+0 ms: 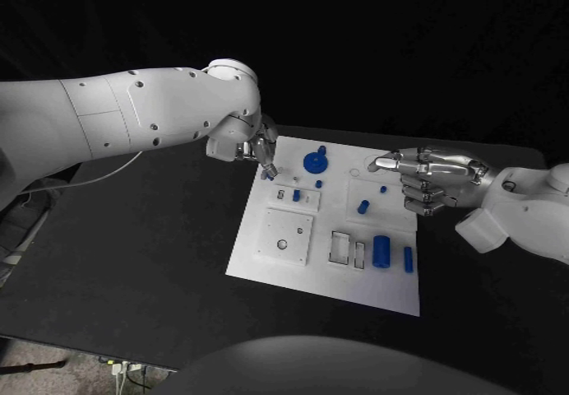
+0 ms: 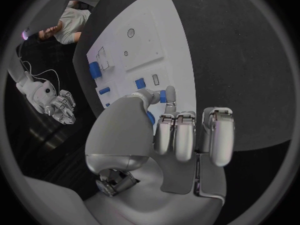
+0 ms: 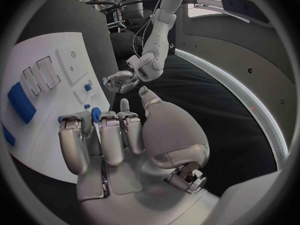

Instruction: Assemble the parts on the task board

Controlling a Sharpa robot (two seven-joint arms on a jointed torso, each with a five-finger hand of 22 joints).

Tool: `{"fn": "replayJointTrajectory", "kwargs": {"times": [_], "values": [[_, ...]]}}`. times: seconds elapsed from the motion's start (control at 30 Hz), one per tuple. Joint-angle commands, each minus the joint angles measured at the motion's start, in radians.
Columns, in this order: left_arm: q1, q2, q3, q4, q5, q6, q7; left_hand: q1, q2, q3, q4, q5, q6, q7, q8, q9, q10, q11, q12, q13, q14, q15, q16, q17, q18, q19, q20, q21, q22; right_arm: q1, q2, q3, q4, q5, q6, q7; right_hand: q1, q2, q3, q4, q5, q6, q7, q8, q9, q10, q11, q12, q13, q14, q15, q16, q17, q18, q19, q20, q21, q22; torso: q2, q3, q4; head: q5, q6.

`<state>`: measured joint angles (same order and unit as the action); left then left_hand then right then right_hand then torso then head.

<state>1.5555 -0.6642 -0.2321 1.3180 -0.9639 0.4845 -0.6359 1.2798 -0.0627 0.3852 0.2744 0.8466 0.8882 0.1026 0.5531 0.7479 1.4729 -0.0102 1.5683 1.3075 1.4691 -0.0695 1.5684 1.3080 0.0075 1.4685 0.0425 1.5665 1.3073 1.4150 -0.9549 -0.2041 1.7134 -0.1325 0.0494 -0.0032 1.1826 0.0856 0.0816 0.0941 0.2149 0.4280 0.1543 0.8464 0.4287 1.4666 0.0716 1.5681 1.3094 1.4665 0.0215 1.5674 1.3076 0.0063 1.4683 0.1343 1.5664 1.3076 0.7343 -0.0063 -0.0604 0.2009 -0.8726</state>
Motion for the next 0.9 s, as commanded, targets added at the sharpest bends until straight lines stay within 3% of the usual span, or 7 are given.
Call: {"fn": "replayJointTrajectory", "kwargs": {"times": [0.03, 0.63, 0.9], "values": [[-0.001, 0.002, 0.000, -0.003, 0.042, 0.028, 0.040, -0.011, 0.000, 0.128, -0.134, 0.010, 0.052, -0.055, 0.007, 0.003, 0.098, -0.012, 0.002, 0.263, 0.102, 0.004, 0.002, 0.263, -0.007, 0.102, 0.003, 0.004, 0.263, -0.003, 0.003, 0.000, -0.005, 0.019, 0.033, -0.016, -0.005, 0.006, 0.000, 0.003, 0.005, 0.008, 0.000, -0.005, -0.001, 0.104, 0.007, 0.003, 0.261, 0.104, 0.009, 0.003, 0.263, -0.006, 0.103, 0.008, 0.004, 0.263, -0.001, 0.0010, 0.0005, 0.002, 0.000], [-0.023, -0.009, 0.000, 0.042, 0.088, 0.000, -0.008, -0.016, 0.000, 0.133, -0.145, 0.020, 0.052, -0.054, 0.005, 0.009, 0.098, -0.014, 0.002, 0.263, 0.102, 0.004, 0.002, 0.263, -0.007, 0.102, 0.003, 0.004, 0.263, -0.013, 0.007, -0.001, -0.017, 0.036, 0.042, -0.028, -0.001, 0.009, 0.000, 0.002, 0.005, 0.008, -0.001, -0.005, -0.003, 0.104, 0.006, 0.003, 0.261, 0.104, 0.009, 0.003, 0.263, -0.006, 0.103, 0.008, 0.004, 0.263, 0.000, 0.0005, -0.0026, 0.001, 0.000], [-0.038, -0.007, 0.000, 0.045, 0.086, -0.003, -0.021, -0.016, 0.000, 0.134, -0.146, 0.020, 0.052, -0.054, 0.005, 0.010, 0.098, -0.014, 0.002, 0.263, 0.102, 0.004, 0.002, 0.263, -0.007, 0.102, 0.003, 0.004, 0.263, -0.015, 0.006, -0.001, -0.017, 0.038, 0.044, -0.029, 0.000, 0.010, 0.000, 0.002, 0.005, 0.008, -0.002, -0.005, -0.004, 0.104, 0.005, 0.003, 0.261, 0.104, 0.009, 0.003, 0.263, -0.006, 0.103, 0.008, 0.004, 0.263, 0.000, 0.0009, -0.0001, -0.005, 0.000]]}}
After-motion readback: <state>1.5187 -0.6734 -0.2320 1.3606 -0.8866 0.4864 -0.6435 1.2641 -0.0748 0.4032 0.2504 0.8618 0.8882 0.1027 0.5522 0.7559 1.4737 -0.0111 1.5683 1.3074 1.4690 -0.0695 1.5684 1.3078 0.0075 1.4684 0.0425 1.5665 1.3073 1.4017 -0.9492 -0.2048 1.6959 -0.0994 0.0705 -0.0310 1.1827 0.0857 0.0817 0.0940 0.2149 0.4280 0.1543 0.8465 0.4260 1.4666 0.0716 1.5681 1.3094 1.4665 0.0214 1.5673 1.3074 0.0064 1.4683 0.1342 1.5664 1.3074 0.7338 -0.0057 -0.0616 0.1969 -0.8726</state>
